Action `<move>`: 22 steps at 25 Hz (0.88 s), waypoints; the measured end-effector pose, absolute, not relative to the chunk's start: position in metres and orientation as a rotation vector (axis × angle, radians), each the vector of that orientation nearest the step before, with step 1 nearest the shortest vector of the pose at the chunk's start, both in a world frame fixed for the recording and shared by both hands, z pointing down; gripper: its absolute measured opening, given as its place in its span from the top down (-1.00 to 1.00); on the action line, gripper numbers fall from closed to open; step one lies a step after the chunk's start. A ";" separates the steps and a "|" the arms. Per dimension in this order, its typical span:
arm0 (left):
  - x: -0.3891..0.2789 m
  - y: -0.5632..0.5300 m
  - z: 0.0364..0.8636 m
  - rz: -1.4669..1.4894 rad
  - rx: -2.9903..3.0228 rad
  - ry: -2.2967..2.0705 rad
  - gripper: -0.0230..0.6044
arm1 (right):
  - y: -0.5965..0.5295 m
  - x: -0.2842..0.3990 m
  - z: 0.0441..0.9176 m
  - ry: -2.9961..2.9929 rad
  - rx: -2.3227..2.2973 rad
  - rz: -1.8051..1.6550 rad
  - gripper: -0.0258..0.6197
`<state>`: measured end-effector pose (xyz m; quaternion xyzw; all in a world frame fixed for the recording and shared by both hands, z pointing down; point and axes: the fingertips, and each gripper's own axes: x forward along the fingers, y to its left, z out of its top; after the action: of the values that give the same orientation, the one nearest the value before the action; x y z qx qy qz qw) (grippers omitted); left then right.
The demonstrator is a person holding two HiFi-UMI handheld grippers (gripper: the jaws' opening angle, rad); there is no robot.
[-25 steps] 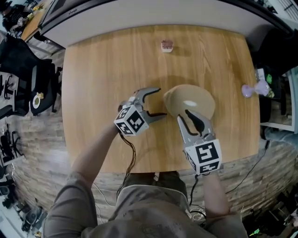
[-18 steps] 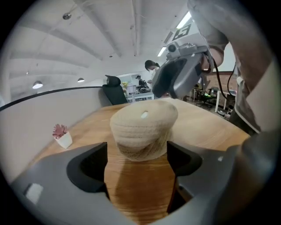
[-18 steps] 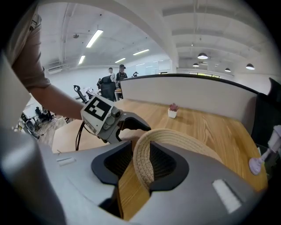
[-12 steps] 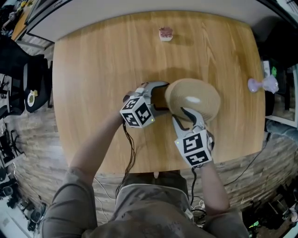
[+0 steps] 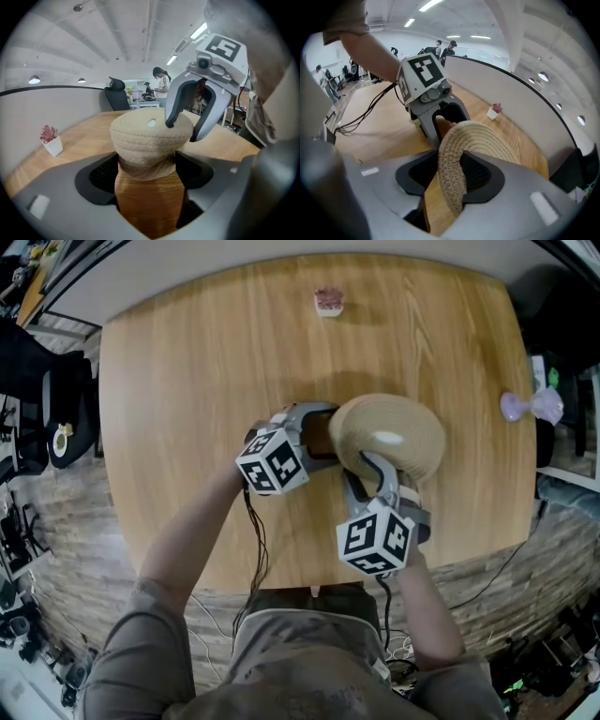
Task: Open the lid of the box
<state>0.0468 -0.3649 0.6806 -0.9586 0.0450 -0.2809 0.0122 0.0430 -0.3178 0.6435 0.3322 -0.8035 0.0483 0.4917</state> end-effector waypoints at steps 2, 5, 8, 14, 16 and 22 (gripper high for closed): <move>0.043 -0.365 0.680 -0.882 -3.006 0.157 -0.26 | -0.318 0.039 0.646 -1.921 0.806 0.033 0.46; 0.044 -0.367 0.679 -0.882 -3.030 0.197 -0.21 | -0.317 0.041 0.645 -1.910 0.826 -0.041 0.51; 0.045 -0.365 0.677 -0.887 -3.047 0.229 -0.17 | -0.317 0.045 0.638 -1.948 0.835 -0.028 0.59; 0.037 -0.358 0.677 -0.926 -3.041 0.316 -0.15 | -0.311 0.046 0.607 -2.120 0.860 0.067 0.66; 0.035 -0.358 0.678 -0.952 -3.041 0.348 -0.15 | -0.313 0.050 0.590 -2.183 0.904 0.086 0.67; 0.023 -0.355 0.680 -1.114 -3.040 0.543 -0.13 | -0.330 0.081 0.527 -2.342 1.182 0.203 0.70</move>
<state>0.0231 -0.3554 0.6800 -0.9237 0.1651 -0.3384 -0.0705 0.0808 -0.3302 0.5265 0.4347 -0.8612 0.0748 0.2526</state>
